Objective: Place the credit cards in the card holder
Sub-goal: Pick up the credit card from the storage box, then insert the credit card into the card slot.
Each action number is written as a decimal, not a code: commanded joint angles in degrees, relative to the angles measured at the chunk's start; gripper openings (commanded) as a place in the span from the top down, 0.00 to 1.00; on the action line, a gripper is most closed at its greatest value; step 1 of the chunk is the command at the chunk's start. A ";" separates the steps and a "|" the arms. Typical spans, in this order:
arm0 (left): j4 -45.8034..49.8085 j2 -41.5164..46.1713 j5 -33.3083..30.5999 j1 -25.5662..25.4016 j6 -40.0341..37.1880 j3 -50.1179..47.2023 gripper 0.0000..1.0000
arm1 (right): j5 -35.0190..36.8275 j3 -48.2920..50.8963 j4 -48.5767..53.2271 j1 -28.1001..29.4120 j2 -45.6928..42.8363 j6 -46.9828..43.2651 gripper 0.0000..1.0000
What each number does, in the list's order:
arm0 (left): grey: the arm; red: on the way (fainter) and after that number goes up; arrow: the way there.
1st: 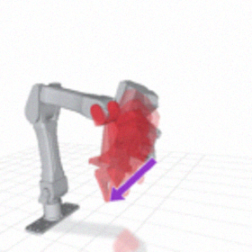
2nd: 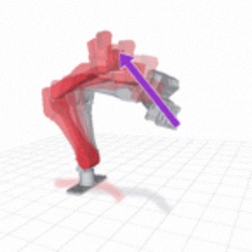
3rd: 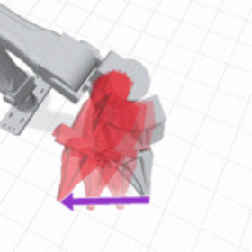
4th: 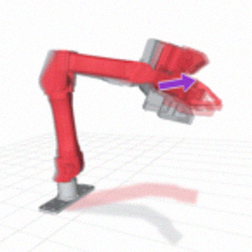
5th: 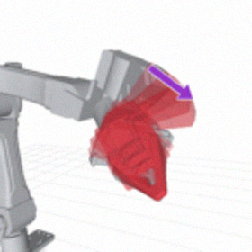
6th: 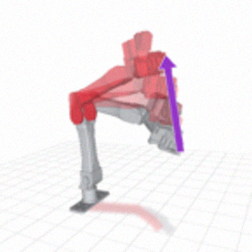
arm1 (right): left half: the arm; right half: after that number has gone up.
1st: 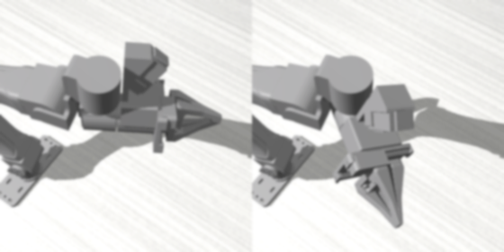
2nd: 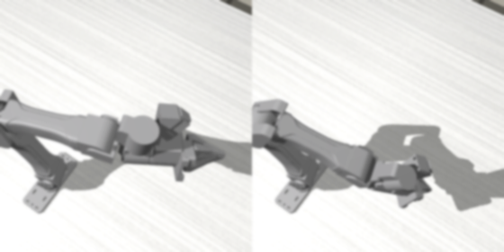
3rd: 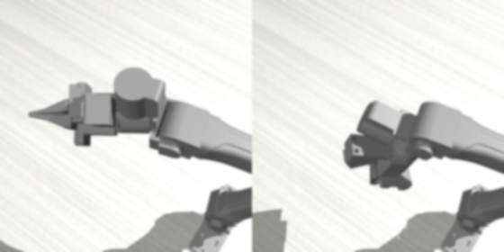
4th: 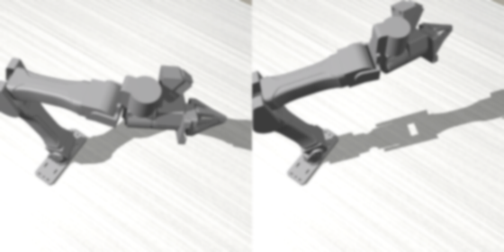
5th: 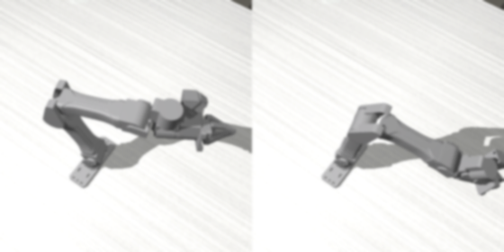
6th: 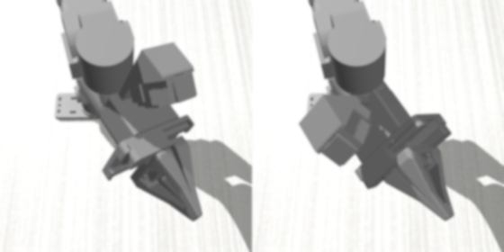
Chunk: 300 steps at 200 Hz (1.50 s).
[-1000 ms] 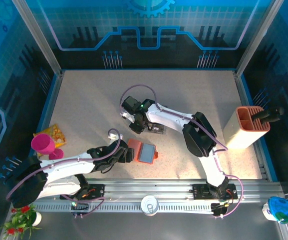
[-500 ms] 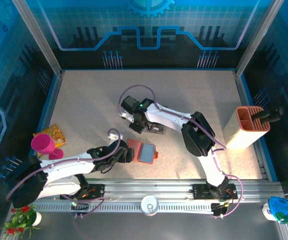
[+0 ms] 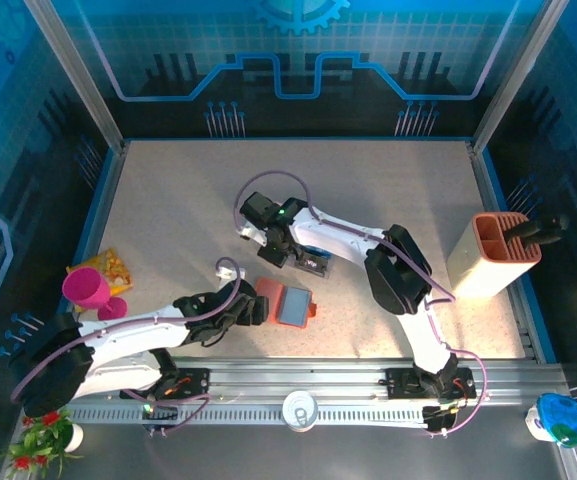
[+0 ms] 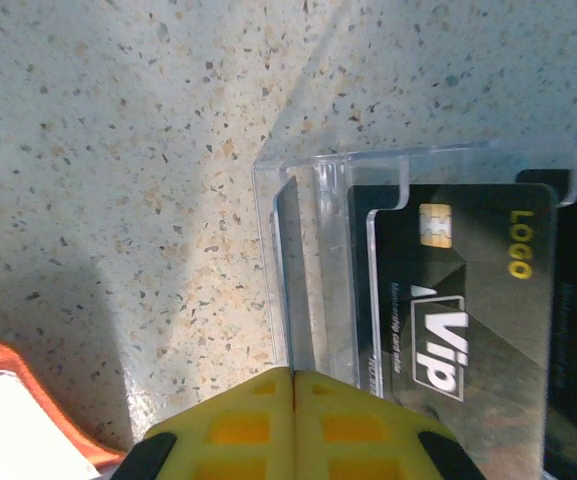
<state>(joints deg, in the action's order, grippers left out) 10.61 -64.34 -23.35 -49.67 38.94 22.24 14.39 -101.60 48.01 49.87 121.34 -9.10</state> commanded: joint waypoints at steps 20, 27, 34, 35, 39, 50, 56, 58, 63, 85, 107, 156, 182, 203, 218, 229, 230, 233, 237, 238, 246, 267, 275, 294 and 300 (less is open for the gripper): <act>3.75 2.04 -0.66 0.28 -1.73 3.02 0.01 | -0.77 -1.34 0.08 1.05 -8.38 1.28 1.00; 3.89 2.05 -0.55 0.28 -2.07 3.56 0.01 | -0.74 -1.14 -0.01 1.09 -9.32 2.06 1.00; 4.02 1.97 -0.60 0.36 -2.46 4.00 0.01 | -0.75 -0.69 -0.22 1.05 -10.35 3.03 1.00; 4.00 1.91 -0.62 0.36 -2.51 4.06 0.01 | -0.76 -0.57 -0.29 0.99 -10.52 3.17 1.00; 4.09 1.74 -0.56 0.32 -2.73 4.40 0.01 | -0.76 -0.16 -0.55 0.94 -11.08 3.76 1.00; 4.32 1.07 -0.56 0.44 -3.61 5.46 0.01 | -0.99 1.69 -1.37 0.82 -12.74 5.81 1.00; 4.54 0.56 -0.48 0.53 -4.06 6.12 0.01 | -1.31 3.00 -1.99 0.75 -13.92 7.05 1.00; 4.62 0.43 -0.51 0.58 -4.23 6.32 0.01 | -1.48 3.52 -2.34 0.69 -14.33 7.60 1.00; 4.76 -0.06 -0.41 0.58 -4.61 6.85 0.01 | -1.91 4.84 -3.20 0.59 -15.41 8.70 1.00; 5.19 -2.09 -0.53 1.09 -6.73 9.02 0.01 | -3.17 11.93 -7.35 0.06 -20.58 14.53 1.00; 5.55 -4.13 -0.36 1.93 -8.64 10.48 0.01 | -5.32 20.37 -12.87 -0.37 -26.36 21.33 1.00; 5.82 -6.93 -0.01 3.13 -10.71 10.35 0.01 | -10.89 40.20 -28.82 -0.56 -39.40 37.88 1.00; 5.83 -6.44 0.24 3.29 -10.41 9.27 0.01 | -14.36 52.35 -42.72 -0.31 -44.75 48.53 1.00; 6.37 -5.96 -0.21 3.30 -9.75 9.05 0.01 | -14.41 60.15 -52.73 0.52 -46.69 55.40 1.00; 7.26 -5.80 -0.30 3.27 -8.17 8.75 0.01 | -13.56 64.23 -58.35 1.33 -47.31 59.17 1.00; 7.73 -5.71 0.14 3.35 -6.66 8.33 0.01 | -12.27 66.73 -61.75 2.04 -47.46 61.19 1.00; 7.74 -5.71 0.19 3.31 -6.54 8.29 0.01 | -12.19 66.90 -62.04 2.15 -47.44 61.47 1.00; 7.80 -5.72 0.25 3.35 -6.14 8.14 0.01 | -11.89 67.50 -62.86 2.35 -47.43 61.90 1.00; 8.00 -5.75 0.32 3.35 -5.53 8.01 0.01 | -11.48 68.19 -63.97 2.61 -47.29 62.59 1.00; 8.06 -5.73 0.32 3.35 -5.36 7.96 0.01 | -11.35 68.33 -64.56 2.65 -47.22 62.78 1.00; 8.34 -5.78 0.44 3.35 -4.03 7.51 0.01 | -10.54 69.57 -66.83 3.10 -46.82 63.96 1.00; 9.25 -5.72 0.78 3.32 -0.79 6.61 0.01 | -9.40 72.16 -72.27 3.99 -45.16 66.39 1.00; 9.25 -5.46 1.01 3.35 0.16 6.13 0.01 | -9.06 72.86 -73.95 4.18 -44.39 67.26 1.00; 9.24 -4.86 1.29 3.35 1.81 5.29 0.01 | -8.41 74.10 -77.40 4.69 -42.51 69.07 1.00; 9.30 -4.68 1.38 3.35 2.16 5.11 0.01 | -7.98 74.45 -78.29 4.86 -42.09 69.68 1.00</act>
<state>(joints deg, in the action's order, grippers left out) 17.80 -70.65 -22.85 -46.65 37.28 28.67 3.68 -28.95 -21.12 53.71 77.17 55.86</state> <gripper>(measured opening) 0.992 0.063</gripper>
